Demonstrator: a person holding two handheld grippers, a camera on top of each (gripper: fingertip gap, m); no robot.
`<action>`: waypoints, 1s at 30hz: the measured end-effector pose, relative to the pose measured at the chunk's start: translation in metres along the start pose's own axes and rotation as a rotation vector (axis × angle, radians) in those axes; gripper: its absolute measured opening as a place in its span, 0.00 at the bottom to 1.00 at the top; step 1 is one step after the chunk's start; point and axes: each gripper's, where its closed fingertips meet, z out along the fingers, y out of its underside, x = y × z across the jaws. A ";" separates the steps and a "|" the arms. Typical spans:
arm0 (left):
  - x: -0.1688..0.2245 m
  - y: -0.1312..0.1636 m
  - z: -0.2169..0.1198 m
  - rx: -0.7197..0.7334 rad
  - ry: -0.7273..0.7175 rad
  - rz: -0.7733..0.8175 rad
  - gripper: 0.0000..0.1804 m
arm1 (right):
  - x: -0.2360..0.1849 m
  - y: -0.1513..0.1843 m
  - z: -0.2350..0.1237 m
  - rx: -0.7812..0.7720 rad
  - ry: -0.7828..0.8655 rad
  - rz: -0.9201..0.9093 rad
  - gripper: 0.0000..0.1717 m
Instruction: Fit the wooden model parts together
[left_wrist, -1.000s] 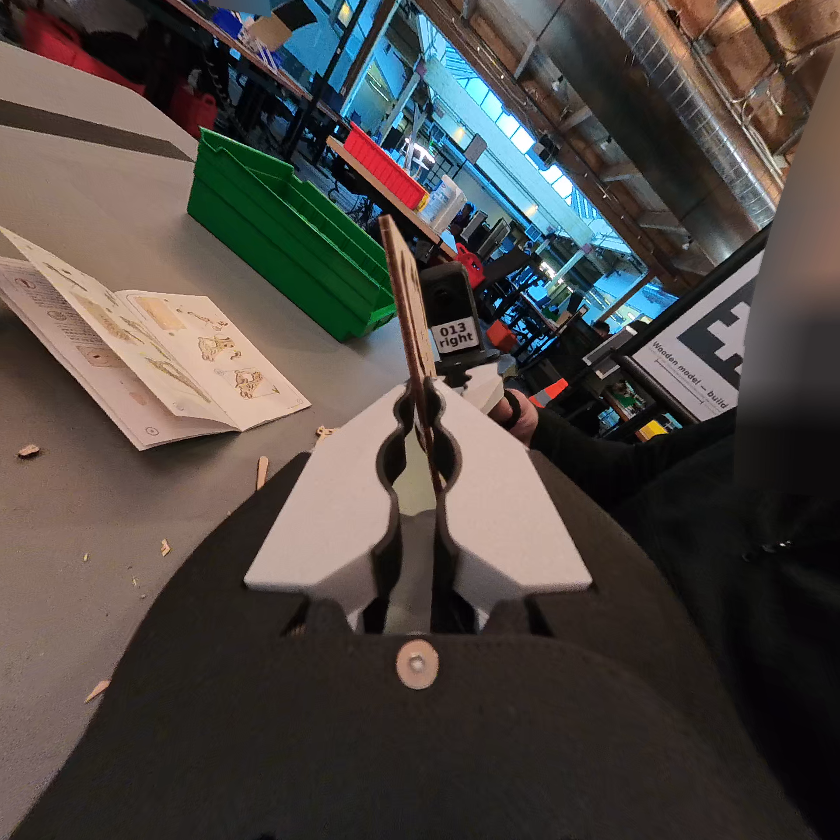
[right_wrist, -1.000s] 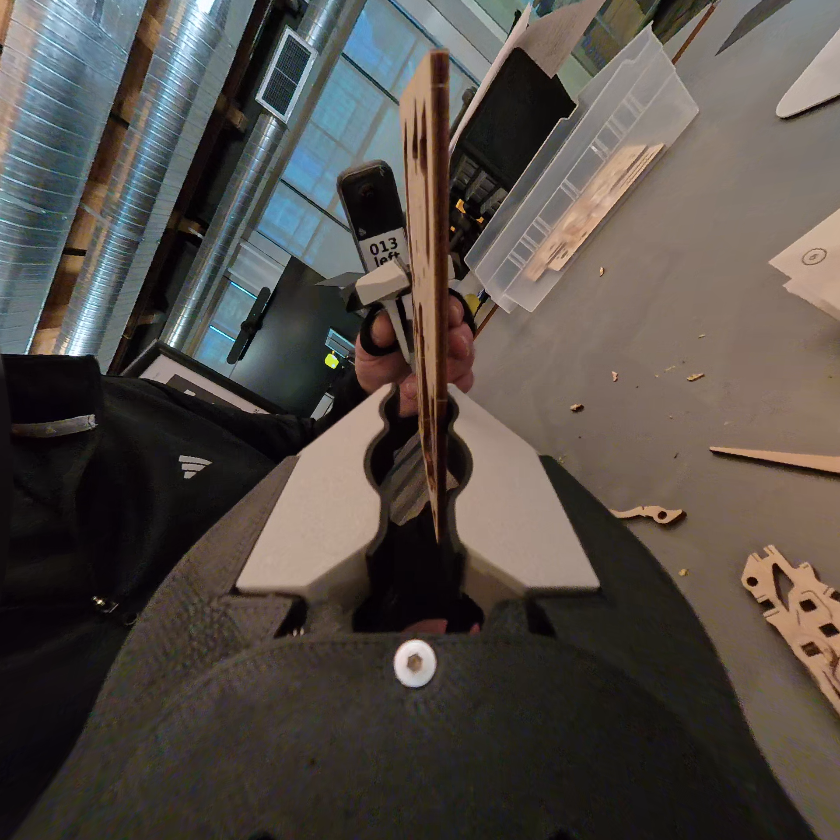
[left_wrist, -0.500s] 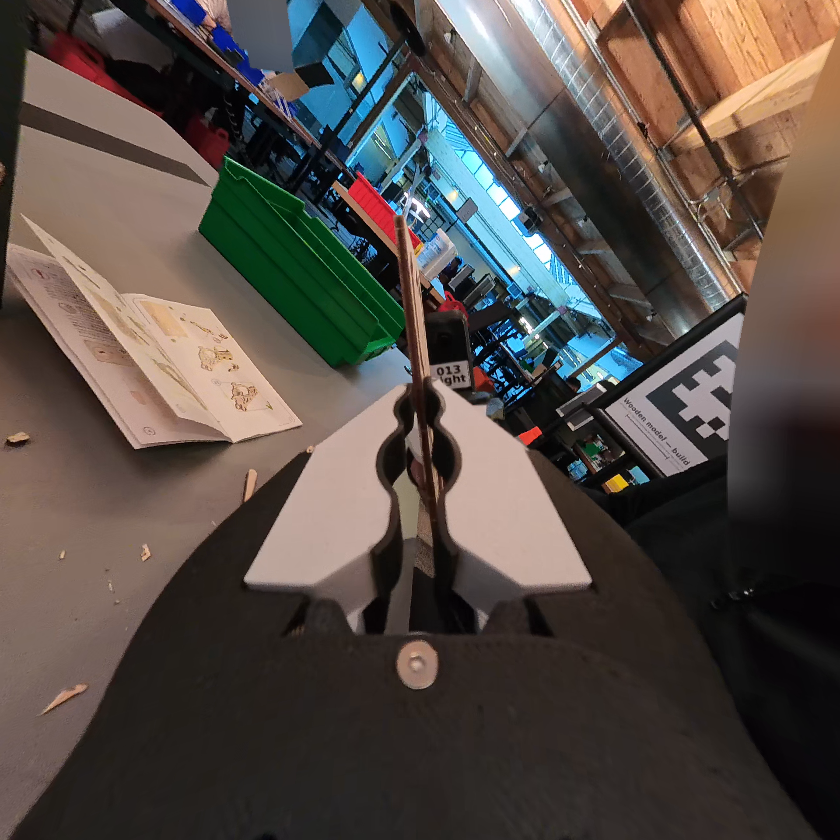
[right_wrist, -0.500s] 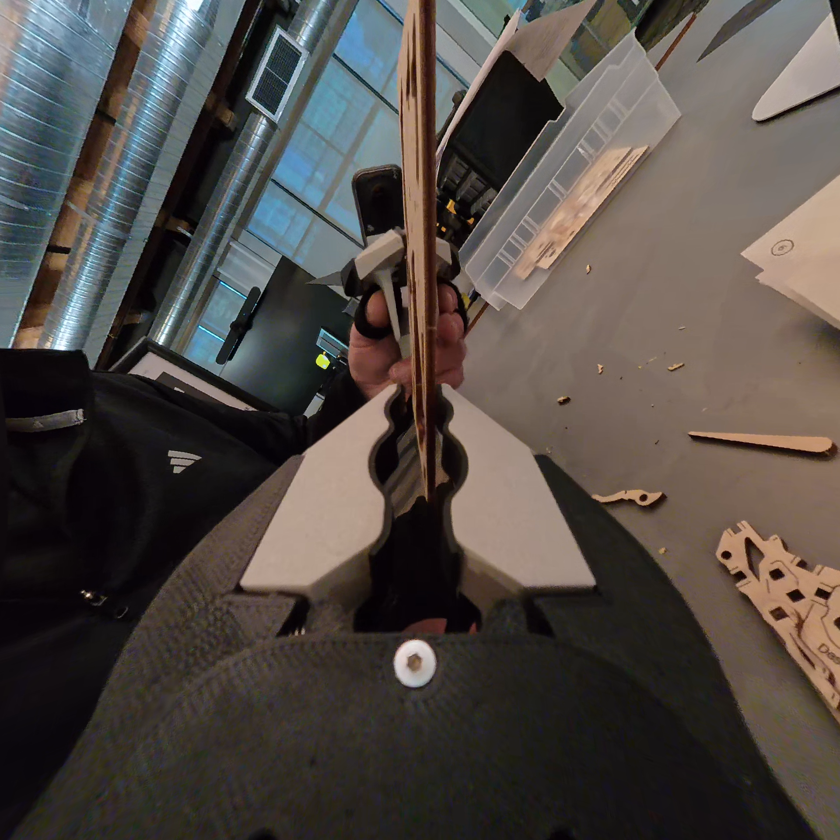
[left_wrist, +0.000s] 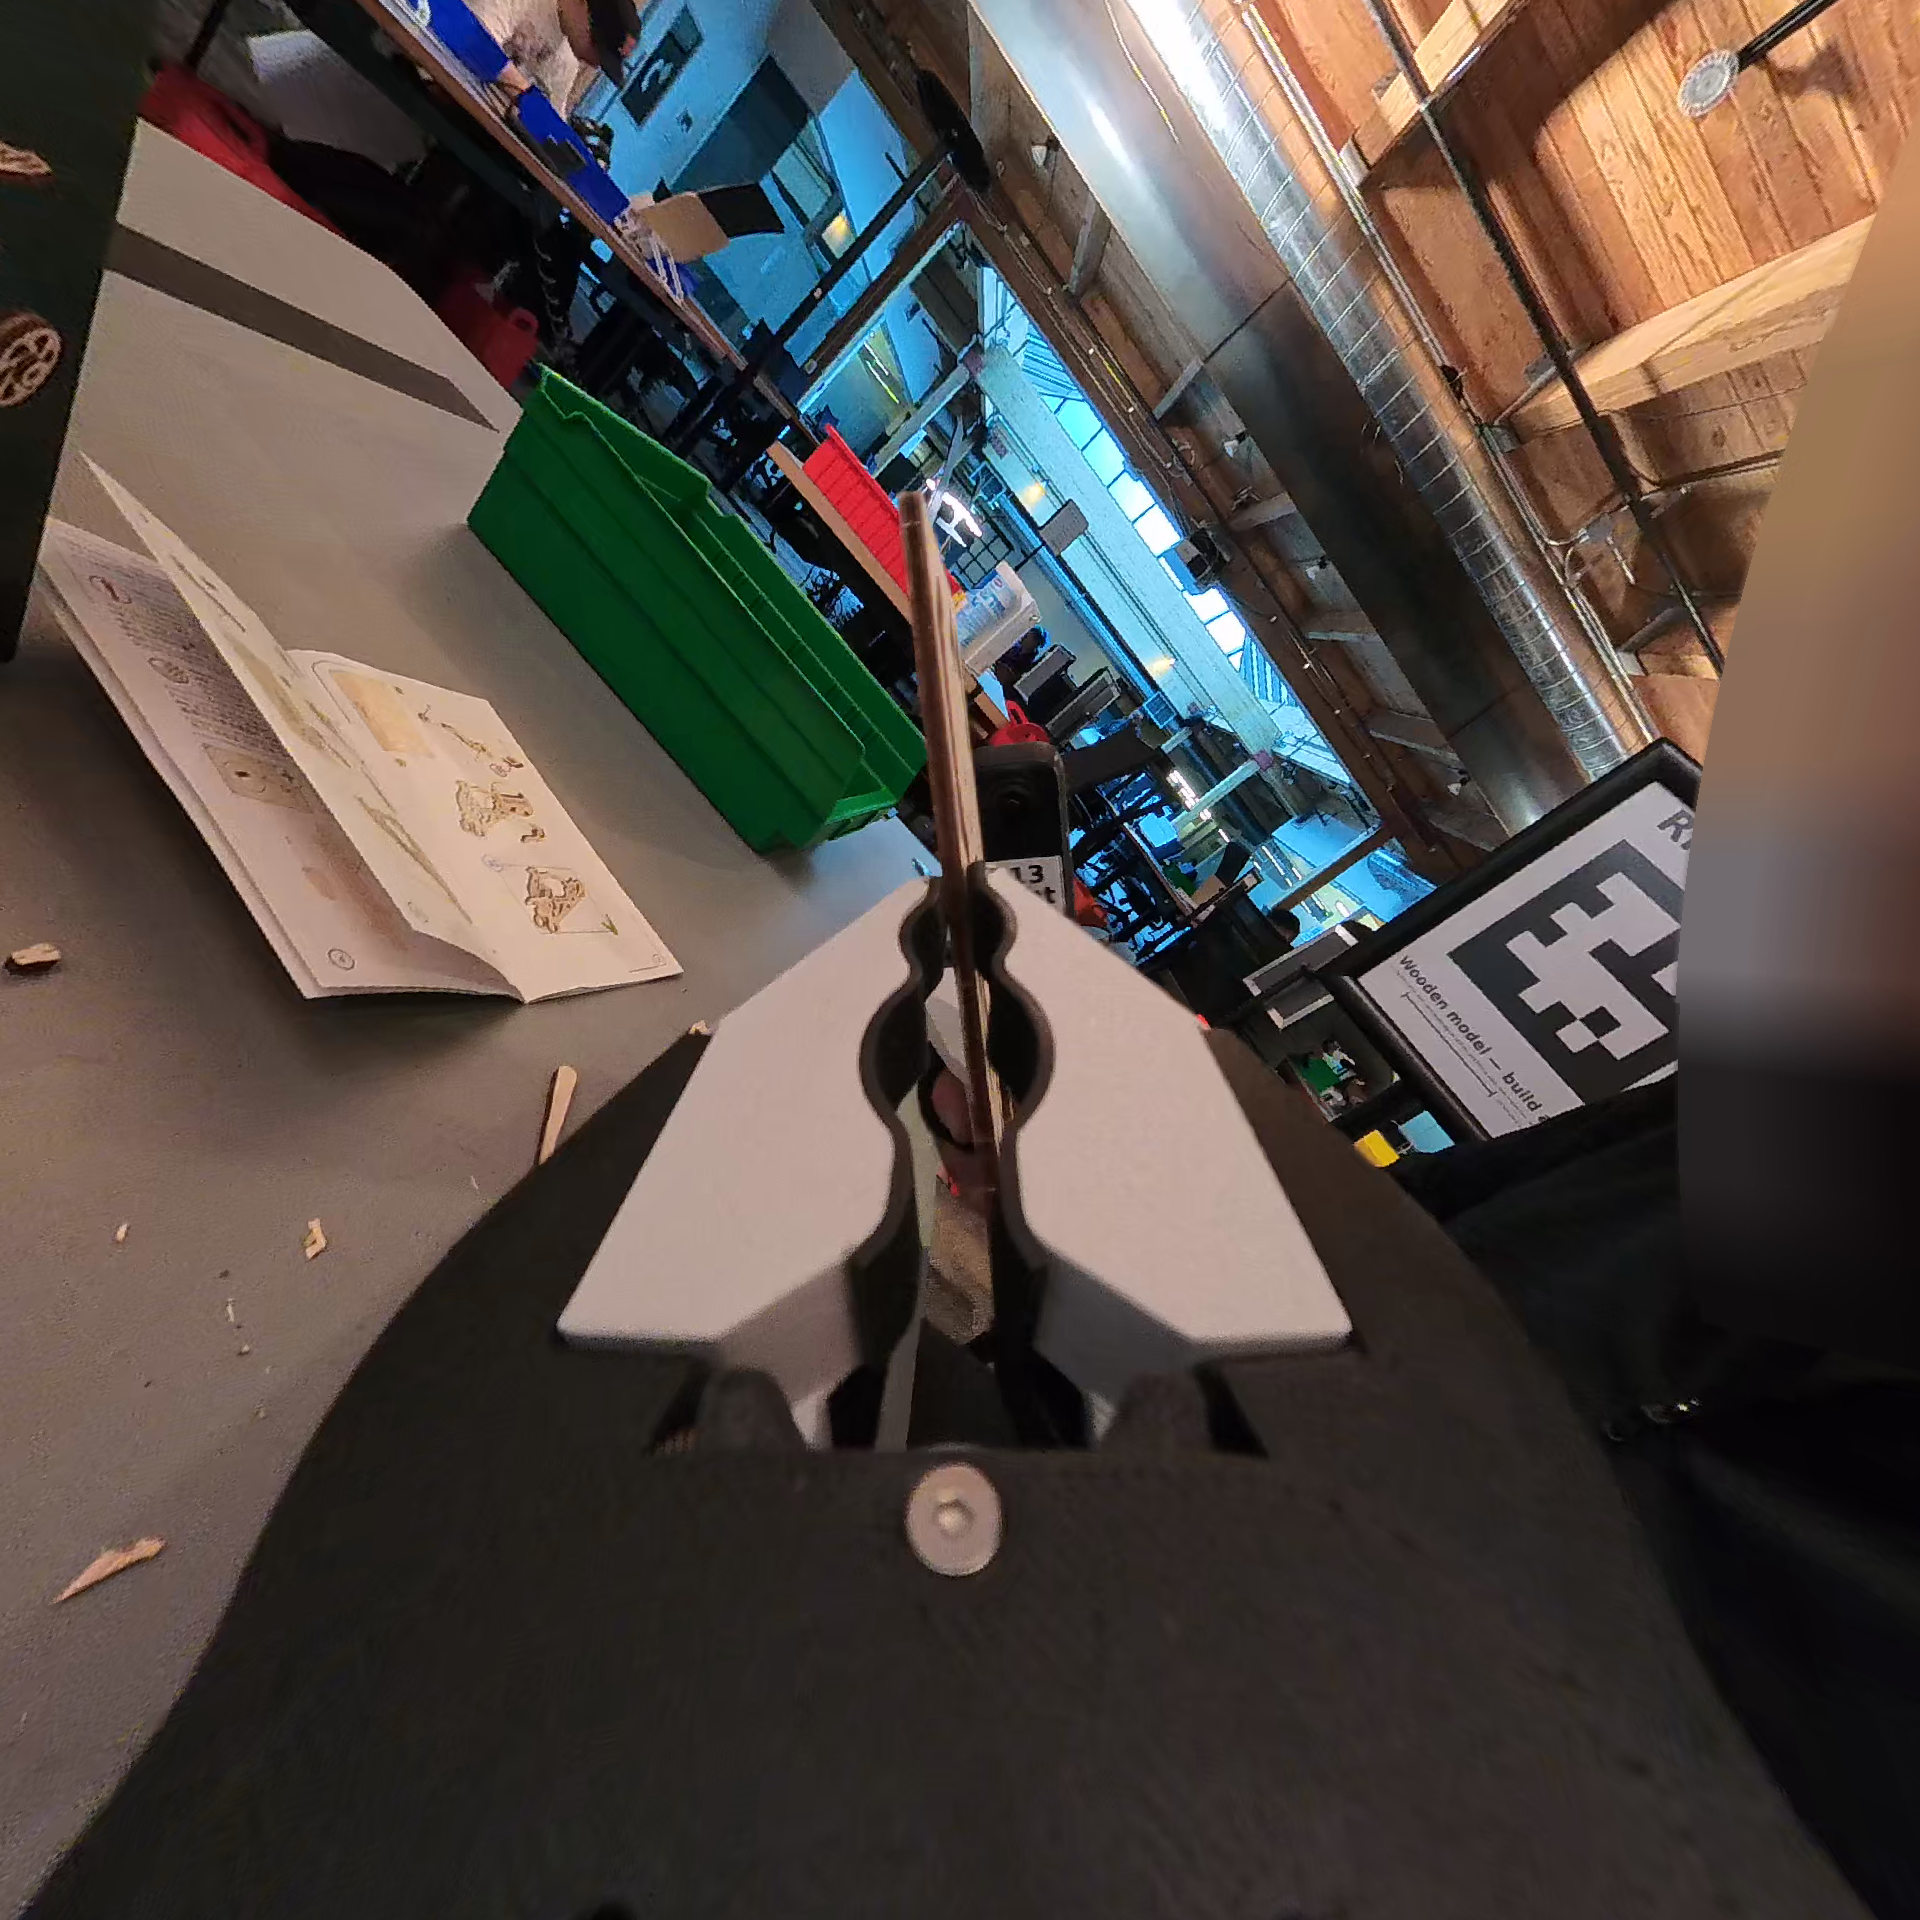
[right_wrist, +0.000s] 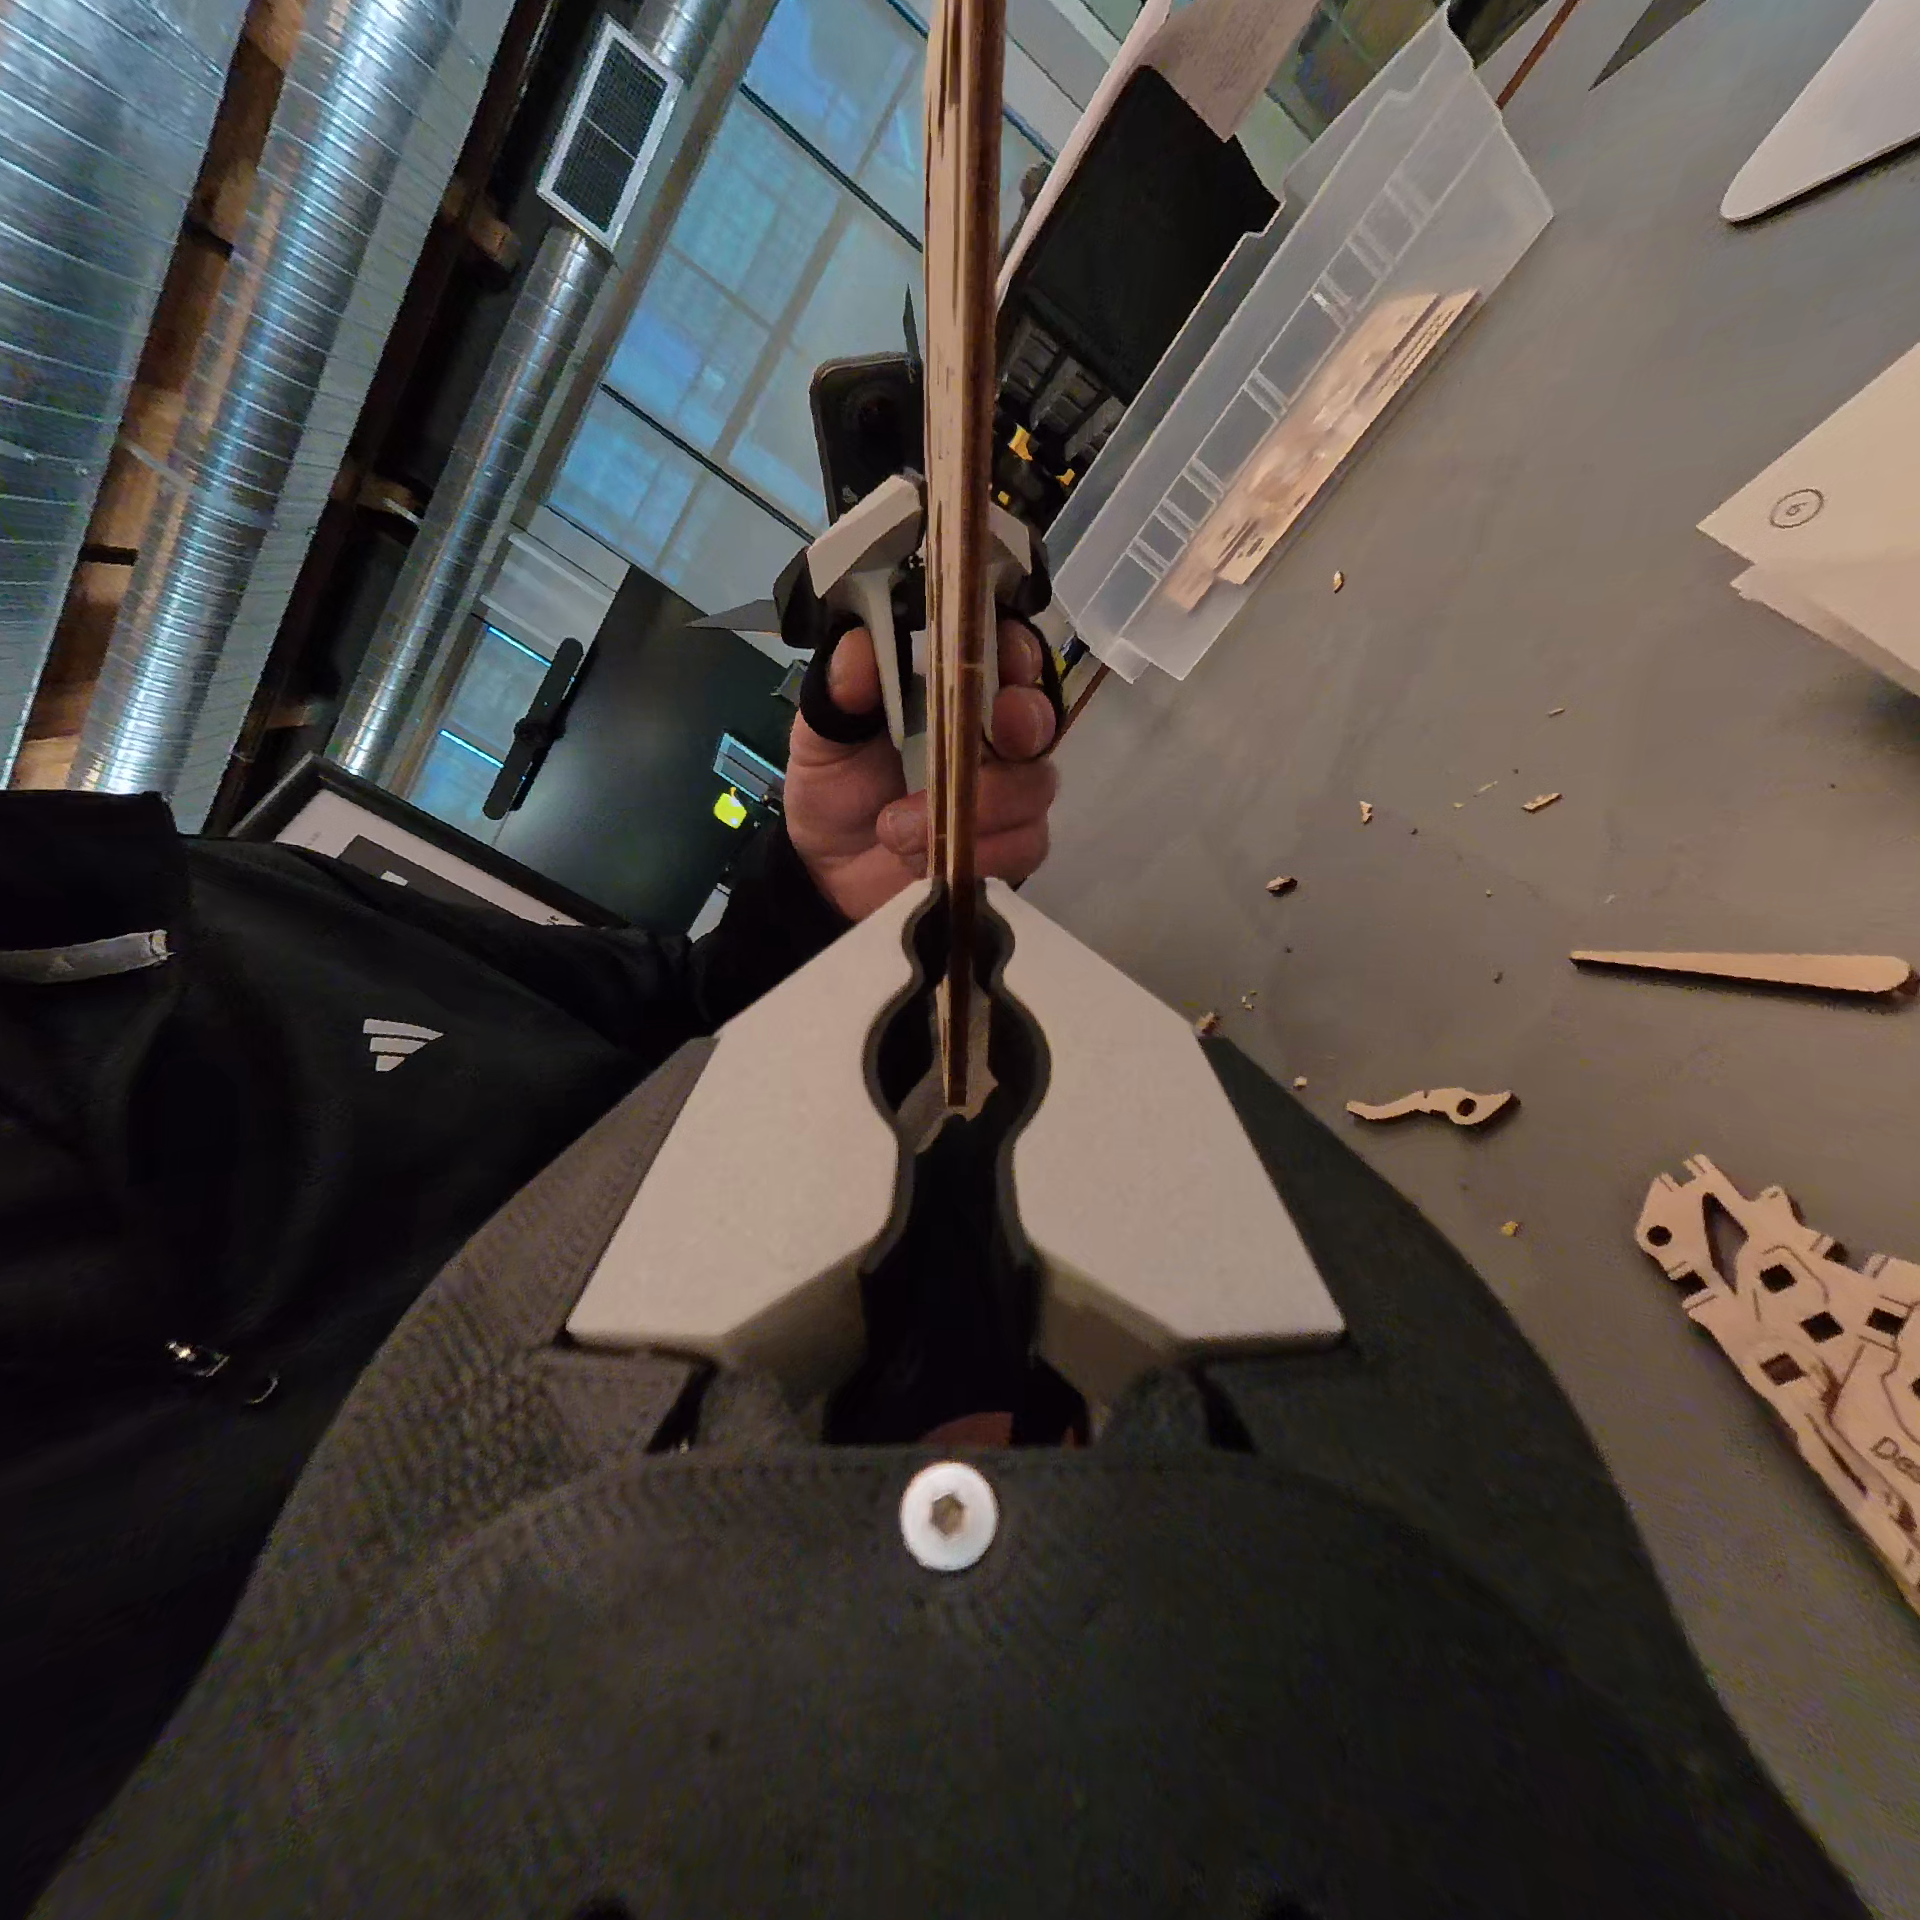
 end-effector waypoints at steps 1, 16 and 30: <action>0.000 0.000 0.000 0.001 0.005 -0.006 0.00 | 0.000 0.000 0.000 0.002 -0.003 0.002 0.00; 0.007 0.001 0.001 0.010 0.059 -0.020 0.10 | -0.003 0.001 0.000 0.001 -0.032 0.027 0.00; 0.010 0.013 0.014 -0.078 0.066 0.031 0.01 | -0.008 0.007 0.005 -0.028 -0.063 0.033 0.00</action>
